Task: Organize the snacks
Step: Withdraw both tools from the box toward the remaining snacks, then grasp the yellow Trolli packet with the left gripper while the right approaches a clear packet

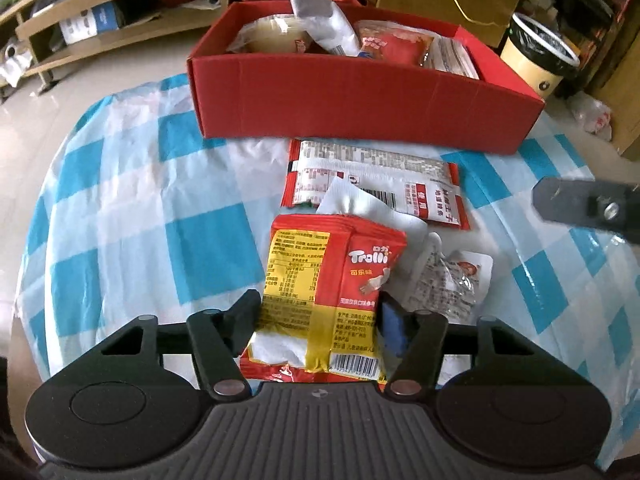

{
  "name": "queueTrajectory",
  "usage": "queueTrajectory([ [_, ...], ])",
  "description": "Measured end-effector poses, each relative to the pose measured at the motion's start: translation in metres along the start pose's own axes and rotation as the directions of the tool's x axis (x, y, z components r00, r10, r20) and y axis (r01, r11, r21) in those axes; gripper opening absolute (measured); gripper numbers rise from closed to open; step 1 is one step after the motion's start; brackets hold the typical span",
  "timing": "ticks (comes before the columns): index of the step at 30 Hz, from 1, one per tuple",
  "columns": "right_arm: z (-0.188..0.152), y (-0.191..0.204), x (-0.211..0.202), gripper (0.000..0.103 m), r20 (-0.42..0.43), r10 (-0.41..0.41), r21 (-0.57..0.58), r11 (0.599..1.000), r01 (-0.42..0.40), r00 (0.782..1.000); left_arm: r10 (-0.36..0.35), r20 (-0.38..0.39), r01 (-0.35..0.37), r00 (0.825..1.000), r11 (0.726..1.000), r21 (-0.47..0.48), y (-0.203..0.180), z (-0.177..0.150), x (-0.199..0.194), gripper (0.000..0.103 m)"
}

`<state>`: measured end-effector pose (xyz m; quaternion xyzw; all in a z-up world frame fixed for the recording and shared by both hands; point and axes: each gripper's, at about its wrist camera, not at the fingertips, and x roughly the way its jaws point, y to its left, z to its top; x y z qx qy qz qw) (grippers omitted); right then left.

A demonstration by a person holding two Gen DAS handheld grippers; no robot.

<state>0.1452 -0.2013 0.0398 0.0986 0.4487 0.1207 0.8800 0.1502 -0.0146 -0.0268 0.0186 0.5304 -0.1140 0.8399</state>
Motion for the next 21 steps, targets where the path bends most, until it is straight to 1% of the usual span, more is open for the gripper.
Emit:
queueTrajectory([
  [4,-0.004,0.001,0.009,0.058,-0.038,0.001,0.008,1.000,-0.001,0.999,0.001,-0.001,-0.001,1.000,0.998,-0.067,0.009,-0.008,-0.010,0.064],
  [6,-0.007,0.001,0.016,0.058,-0.071,0.021,0.028,0.999,-0.019,0.997,0.012,0.011,-0.011,1.000,0.996,-0.094,0.014,-0.012,-0.017,0.064],
  [8,-0.009,0.003,0.024,0.058,-0.099,0.024,0.034,0.999,-0.021,0.995,0.023,0.025,-0.020,0.999,0.992,-0.121,0.021,-0.015,-0.026,0.064],
  [10,-0.011,0.006,0.032,0.058,-0.125,0.018,0.038,0.999,-0.014,0.992,0.018,0.041,-0.011,0.999,0.989,-0.145,0.028,-0.017,-0.033,0.064],
  [14,-0.019,0.013,0.046,0.058,-0.188,0.034,0.062,0.998,-0.022,0.982,0.001,0.052,0.008,0.999,0.984,-0.178,0.038,-0.017,-0.041,0.064],
  [18,-0.029,0.028,0.062,0.058,-0.218,-0.021,0.020,0.999,0.026,0.976,-0.027,0.057,0.038,0.998,0.980,-0.195,0.044,-0.016,-0.044,0.064],
  [19,-0.031,0.031,0.066,0.060,-0.222,-0.041,-0.001,0.999,0.042,0.974,-0.030,0.058,0.041,0.998,0.979,-0.199,0.045,-0.017,-0.044,0.064],
  [21,-0.033,0.039,0.071,0.061,-0.198,-0.080,-0.061,0.996,0.069,0.977,-0.043,0.057,0.054,0.997,0.978,-0.204,0.047,-0.018,-0.046,0.065],
])
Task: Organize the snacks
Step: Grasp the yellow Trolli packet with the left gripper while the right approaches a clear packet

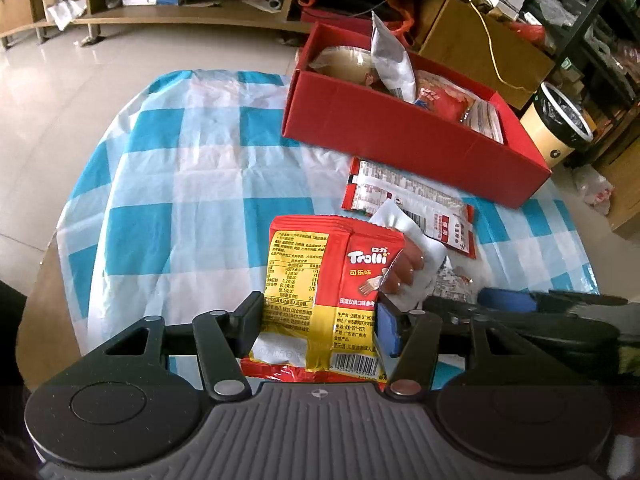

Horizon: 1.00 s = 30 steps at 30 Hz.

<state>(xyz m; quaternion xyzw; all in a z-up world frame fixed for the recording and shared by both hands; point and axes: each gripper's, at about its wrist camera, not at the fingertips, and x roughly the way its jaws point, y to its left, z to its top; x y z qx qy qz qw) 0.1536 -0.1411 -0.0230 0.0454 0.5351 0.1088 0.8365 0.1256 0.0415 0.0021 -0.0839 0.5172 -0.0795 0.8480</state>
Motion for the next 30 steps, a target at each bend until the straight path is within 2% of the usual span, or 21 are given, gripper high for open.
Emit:
queueTrajectory([
  [2,0.000,0.004,0.004,0.061,0.004,-0.041,-0.063,0.997,0.041,0.999,-0.006,-0.007,0.006,1.000,1.000,-0.003,0.002,0.000,0.001,0.065],
  [4,0.000,0.003,0.004,0.057,-0.002,-0.035,-0.102,0.994,0.035,0.999,-0.010,-0.016,0.010,1.000,1.000,-0.007,0.003,0.001,0.003,0.065],
  [6,0.000,0.000,0.002,0.059,-0.021,-0.060,-0.160,0.985,0.056,0.998,-0.016,-0.024,0.016,1.000,1.000,-0.007,0.004,0.001,0.004,0.065],
  [9,0.000,-0.018,-0.004,0.059,-0.058,-0.067,-0.164,0.985,0.056,0.996,-0.019,-0.026,0.019,0.999,1.000,-0.001,0.002,0.001,0.005,0.065],
  [13,-0.002,-0.035,-0.018,0.059,-0.023,-0.161,-0.141,0.978,0.156,0.987,-0.024,-0.023,0.024,0.999,1.000,0.003,0.000,0.001,0.004,0.065],
  [15,0.001,-0.041,-0.026,0.059,0.001,-0.111,-0.082,0.991,0.110,0.994,-0.026,-0.022,0.026,0.999,1.000,-0.001,-0.001,0.001,0.004,0.065],
  [17,0.003,-0.039,-0.027,0.059,0.021,-0.059,-0.077,0.995,0.061,0.998,-0.028,-0.024,0.028,0.999,1.000,-0.002,-0.002,0.001,0.005,0.066],
  [20,0.005,-0.020,-0.014,0.059,0.006,-0.072,-0.194,0.978,0.071,0.997,-0.026,-0.028,0.026,0.999,1.000,0.009,-0.004,-0.001,0.006,0.066],
  [24,0.007,-0.007,0.007,0.060,-0.017,-0.087,-0.342,0.936,0.076,0.996,-0.024,-0.042,0.025,0.999,1.000,0.011,-0.003,-0.001,0.011,0.066],
  [26,0.010,-0.012,0.009,0.060,-0.028,-0.054,-0.319,0.947,0.042,0.998,-0.023,-0.052,0.023,0.998,1.000,0.012,-0.003,0.000,0.015,0.066],
  [28,0.010,-0.015,0.009,0.054,-0.032,-0.026,-0.292,0.956,0.015,0.999,-0.021,-0.063,0.022,0.998,1.000,0.014,-0.005,0.000,0.019,0.066],
  [30,0.008,-0.014,0.007,0.051,-0.025,-0.030,-0.290,0.957,0.021,0.999,-0.026,-0.072,0.028,0.997,0.999,0.022,-0.007,0.000,0.021,0.066],
])
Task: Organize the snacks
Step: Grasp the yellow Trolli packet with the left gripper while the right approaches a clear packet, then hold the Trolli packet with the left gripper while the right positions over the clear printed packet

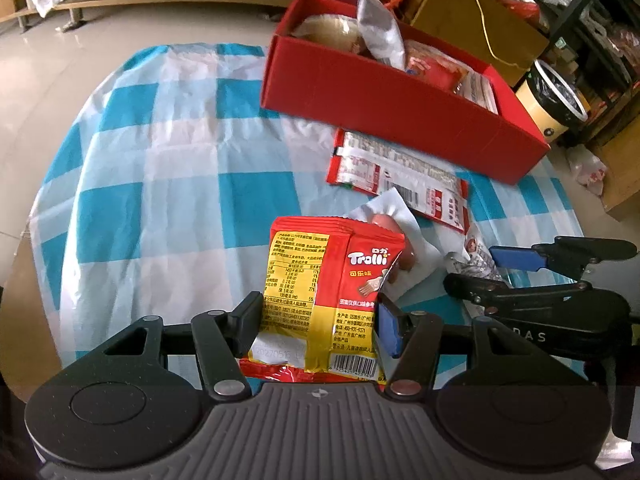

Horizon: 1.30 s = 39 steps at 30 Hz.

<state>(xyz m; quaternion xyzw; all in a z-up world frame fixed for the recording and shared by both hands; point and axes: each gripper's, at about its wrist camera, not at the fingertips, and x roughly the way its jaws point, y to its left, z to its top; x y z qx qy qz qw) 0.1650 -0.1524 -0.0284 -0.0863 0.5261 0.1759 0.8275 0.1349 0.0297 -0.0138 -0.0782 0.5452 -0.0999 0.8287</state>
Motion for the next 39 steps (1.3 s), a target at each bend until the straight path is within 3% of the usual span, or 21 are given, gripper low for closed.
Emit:
queueTrajectory([
  [39,0.007,-0.015,-0.052,0.048,0.169,0.010,0.150,0.988,-0.036,0.986,0.000,0.088,-0.003,0.996,1.000,0.031,-0.030,0.020,-0.010,0.066],
])
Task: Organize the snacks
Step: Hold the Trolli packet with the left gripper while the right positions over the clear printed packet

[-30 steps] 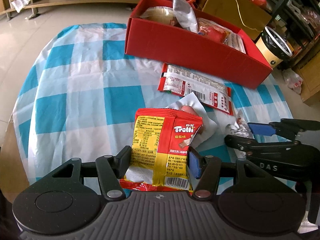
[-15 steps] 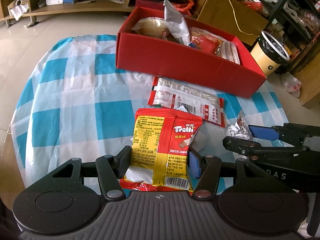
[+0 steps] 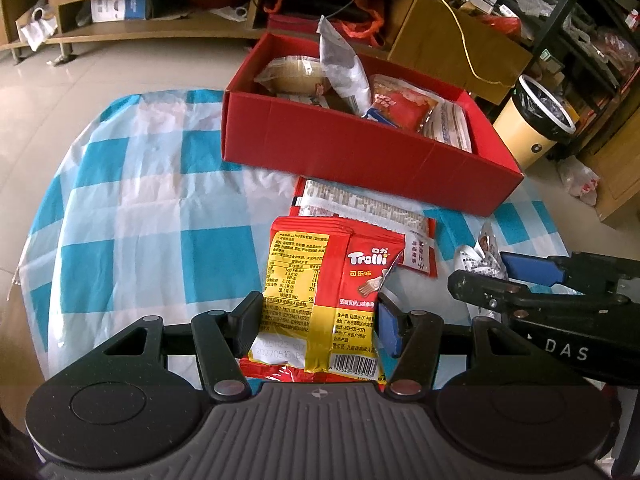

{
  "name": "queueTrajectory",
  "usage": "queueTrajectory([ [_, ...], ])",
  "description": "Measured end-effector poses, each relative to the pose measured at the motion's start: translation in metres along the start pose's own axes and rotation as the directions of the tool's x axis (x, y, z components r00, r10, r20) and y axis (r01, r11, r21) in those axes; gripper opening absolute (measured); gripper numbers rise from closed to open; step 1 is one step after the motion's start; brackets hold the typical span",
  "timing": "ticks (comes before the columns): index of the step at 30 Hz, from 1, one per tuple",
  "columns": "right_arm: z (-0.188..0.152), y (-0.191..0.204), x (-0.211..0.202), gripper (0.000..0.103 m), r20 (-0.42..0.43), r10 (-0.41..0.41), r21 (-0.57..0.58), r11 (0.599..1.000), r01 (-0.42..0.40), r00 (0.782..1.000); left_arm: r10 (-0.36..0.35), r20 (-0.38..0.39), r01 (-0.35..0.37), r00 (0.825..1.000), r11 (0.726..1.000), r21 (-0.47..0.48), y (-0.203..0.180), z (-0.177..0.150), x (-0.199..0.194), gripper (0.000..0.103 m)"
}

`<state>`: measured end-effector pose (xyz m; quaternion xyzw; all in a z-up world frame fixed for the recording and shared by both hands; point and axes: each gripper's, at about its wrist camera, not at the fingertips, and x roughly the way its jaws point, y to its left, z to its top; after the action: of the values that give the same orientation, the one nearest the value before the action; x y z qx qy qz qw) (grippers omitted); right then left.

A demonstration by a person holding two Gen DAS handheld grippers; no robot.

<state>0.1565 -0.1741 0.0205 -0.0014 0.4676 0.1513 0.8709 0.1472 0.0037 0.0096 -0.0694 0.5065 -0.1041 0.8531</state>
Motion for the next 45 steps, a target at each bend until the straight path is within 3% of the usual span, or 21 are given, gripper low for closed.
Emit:
queueTrajectory([
  [45,0.016,-0.012,-0.014,0.048,0.086,-0.002,0.073,0.997,-0.004,0.996,0.006,0.085,-0.004,0.996,1.000,-0.027,0.000,0.020,-0.010,0.066],
])
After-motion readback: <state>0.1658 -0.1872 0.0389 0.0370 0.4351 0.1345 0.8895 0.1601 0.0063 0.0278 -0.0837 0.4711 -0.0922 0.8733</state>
